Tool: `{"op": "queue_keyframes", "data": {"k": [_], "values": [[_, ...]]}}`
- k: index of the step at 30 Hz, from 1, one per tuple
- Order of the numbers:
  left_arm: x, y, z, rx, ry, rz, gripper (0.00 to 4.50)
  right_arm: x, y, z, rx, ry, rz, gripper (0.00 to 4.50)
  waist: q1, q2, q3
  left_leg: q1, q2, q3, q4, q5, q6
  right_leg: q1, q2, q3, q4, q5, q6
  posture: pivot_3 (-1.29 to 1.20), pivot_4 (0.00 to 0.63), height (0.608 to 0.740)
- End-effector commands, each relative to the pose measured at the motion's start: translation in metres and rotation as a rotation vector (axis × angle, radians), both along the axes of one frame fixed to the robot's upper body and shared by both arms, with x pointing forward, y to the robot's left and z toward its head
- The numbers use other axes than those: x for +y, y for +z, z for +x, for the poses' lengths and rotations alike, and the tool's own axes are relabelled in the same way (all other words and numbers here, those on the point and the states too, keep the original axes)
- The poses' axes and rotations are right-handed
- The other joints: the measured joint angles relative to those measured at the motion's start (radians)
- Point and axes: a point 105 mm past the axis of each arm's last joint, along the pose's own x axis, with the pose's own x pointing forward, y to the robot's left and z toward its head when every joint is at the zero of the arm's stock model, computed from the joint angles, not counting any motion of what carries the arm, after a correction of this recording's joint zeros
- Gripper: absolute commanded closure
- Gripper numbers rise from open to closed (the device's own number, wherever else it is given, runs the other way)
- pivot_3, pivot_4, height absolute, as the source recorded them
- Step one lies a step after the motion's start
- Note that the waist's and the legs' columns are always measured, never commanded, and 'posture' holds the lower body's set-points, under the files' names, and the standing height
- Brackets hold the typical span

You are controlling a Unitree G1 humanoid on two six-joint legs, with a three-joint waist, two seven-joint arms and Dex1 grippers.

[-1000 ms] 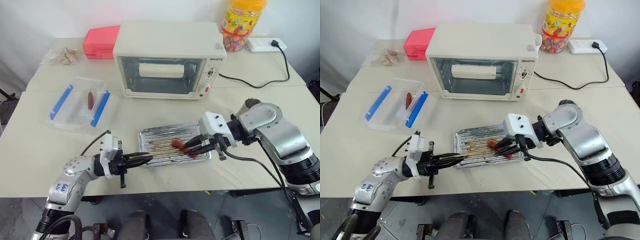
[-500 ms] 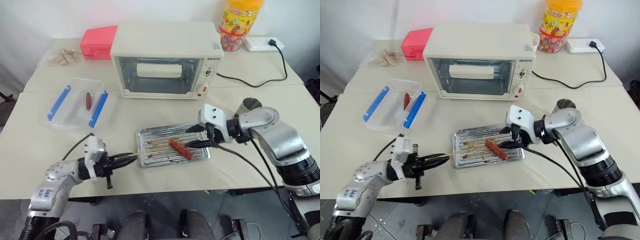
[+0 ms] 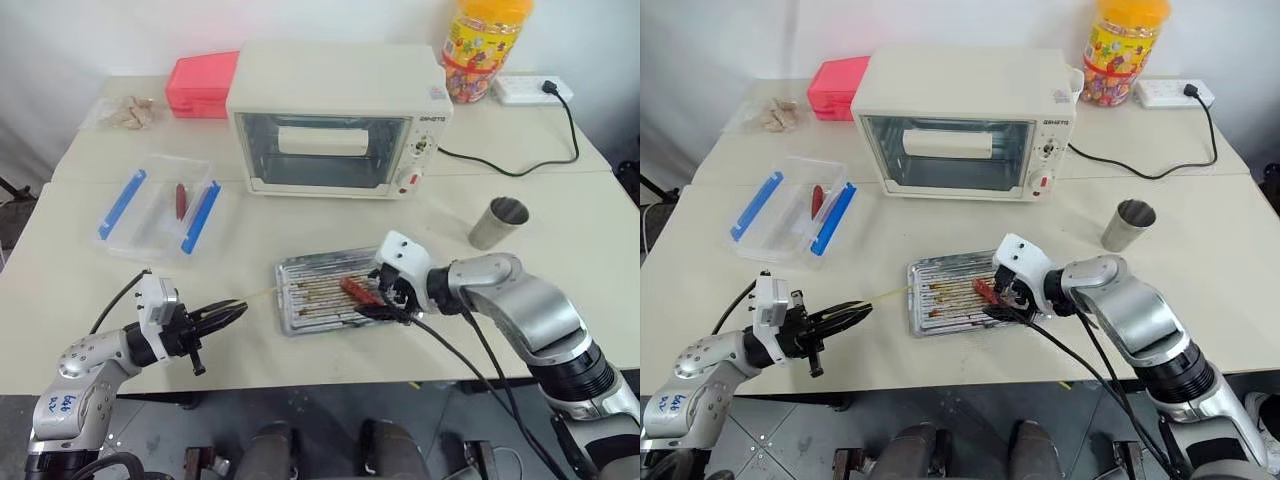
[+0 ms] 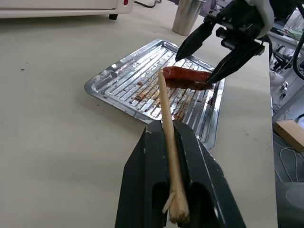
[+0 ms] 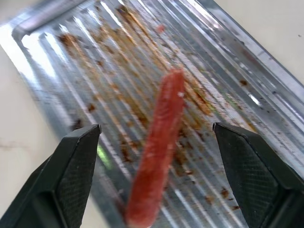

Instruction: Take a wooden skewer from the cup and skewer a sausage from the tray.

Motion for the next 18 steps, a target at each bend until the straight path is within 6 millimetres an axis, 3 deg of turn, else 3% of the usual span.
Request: {"op": "queue_keyframes", "data": {"k": [1,10,14,18], "values": [[-0.007,0.010,-0.001,-0.042,-0.027,-0.015,4.50,-0.002,0.001,0.004,-0.045,0.005,-0.024,1.42,-0.001,0.000,0.000,0.000,0.000,0.000,0.000,0.000,0.000,0.000,0.000,0.000,0.000,0.000,0.000,0.00,0.150,0.740],[-0.011,0.012,0.001,-0.056,-0.060,-0.013,4.50,0.003,-0.002,-0.001,-0.035,0.100,-0.009,4.35,-0.001,0.000,0.000,0.000,0.000,0.001,0.000,0.000,0.000,0.000,0.000,0.000,0.000,0.000,0.000,0.00,0.150,0.740],[-0.017,0.012,0.002,-0.061,-0.103,-0.010,4.50,0.002,0.015,-0.007,-0.097,0.257,0.017,4.44,0.001,0.000,0.000,0.000,0.000,0.001,0.000,0.000,0.000,0.000,0.000,0.000,0.000,0.000,0.000,0.00,0.150,0.740],[-0.029,0.012,0.002,-0.052,-0.198,0.008,4.50,-0.016,0.032,-0.012,-0.153,0.444,-0.043,4.44,-0.001,0.000,0.000,0.000,0.000,0.001,0.000,0.000,0.000,0.000,0.000,0.000,-0.002,0.000,0.000,0.00,0.150,0.740]]}}
